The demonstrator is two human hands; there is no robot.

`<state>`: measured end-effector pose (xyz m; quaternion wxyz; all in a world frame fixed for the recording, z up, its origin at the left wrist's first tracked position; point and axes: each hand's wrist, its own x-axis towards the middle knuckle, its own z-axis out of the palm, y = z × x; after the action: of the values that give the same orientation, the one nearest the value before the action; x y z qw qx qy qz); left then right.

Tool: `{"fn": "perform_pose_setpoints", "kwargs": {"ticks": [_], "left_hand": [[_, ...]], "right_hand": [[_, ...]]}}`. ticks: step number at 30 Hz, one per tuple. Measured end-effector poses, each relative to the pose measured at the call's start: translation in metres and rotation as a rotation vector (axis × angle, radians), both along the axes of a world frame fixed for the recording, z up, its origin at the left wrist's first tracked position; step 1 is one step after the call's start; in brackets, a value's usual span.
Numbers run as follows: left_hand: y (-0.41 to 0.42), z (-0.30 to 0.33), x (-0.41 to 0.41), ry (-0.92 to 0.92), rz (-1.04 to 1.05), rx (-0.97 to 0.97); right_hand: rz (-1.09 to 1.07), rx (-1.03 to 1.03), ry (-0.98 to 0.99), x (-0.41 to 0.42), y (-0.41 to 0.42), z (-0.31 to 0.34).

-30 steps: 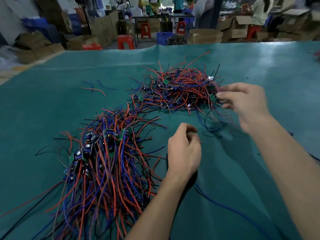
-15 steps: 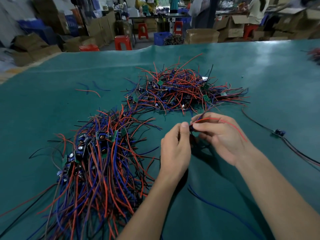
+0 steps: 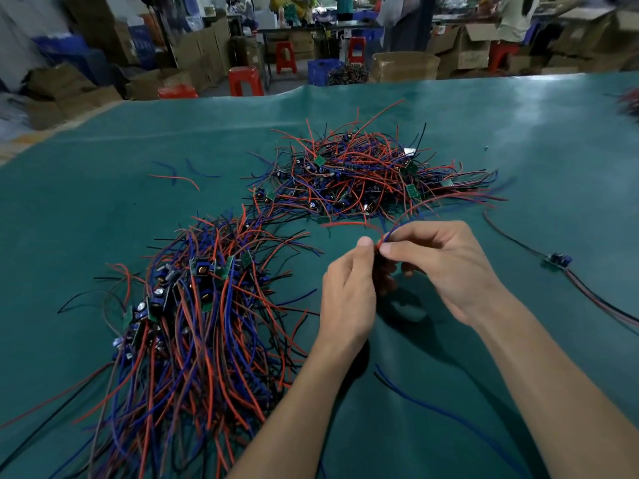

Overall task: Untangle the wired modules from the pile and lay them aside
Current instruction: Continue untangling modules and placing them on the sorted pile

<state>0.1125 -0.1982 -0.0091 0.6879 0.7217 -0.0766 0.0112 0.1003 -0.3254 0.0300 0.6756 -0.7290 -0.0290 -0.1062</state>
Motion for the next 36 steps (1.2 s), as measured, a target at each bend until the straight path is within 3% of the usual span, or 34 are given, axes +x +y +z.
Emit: {"fn": "perform_pose_setpoints", "kwargs": {"ticks": [5,11,21,27,30,33,36], "left_hand": [[0.001,0.003,-0.002,-0.015,-0.053,0.062],[0.002,0.005,-0.004,0.003,-0.15,-0.133],[-0.001,0.0,-0.003,-0.012,-0.154,-0.014],[0.0,0.001,-0.002,-0.04,-0.133,0.043],[0.0,0.0,-0.002,-0.05,-0.132,0.058],[-0.001,0.0,-0.001,-0.058,-0.156,0.071],[-0.002,-0.001,-0.002,-0.05,-0.185,0.089]], "right_hand": [[-0.001,0.008,0.0,0.002,0.004,-0.002],[-0.044,0.027,-0.007,0.004,0.004,-0.006],[-0.243,0.094,0.105,0.01,-0.004,-0.009],[-0.204,0.181,0.113,0.012,-0.009,-0.011],[-0.191,0.124,0.079,0.013,-0.013,-0.013],[-0.369,-0.093,-0.044,0.016,-0.015,-0.018],[-0.503,-0.094,-0.123,0.018,-0.023,-0.016]]}}
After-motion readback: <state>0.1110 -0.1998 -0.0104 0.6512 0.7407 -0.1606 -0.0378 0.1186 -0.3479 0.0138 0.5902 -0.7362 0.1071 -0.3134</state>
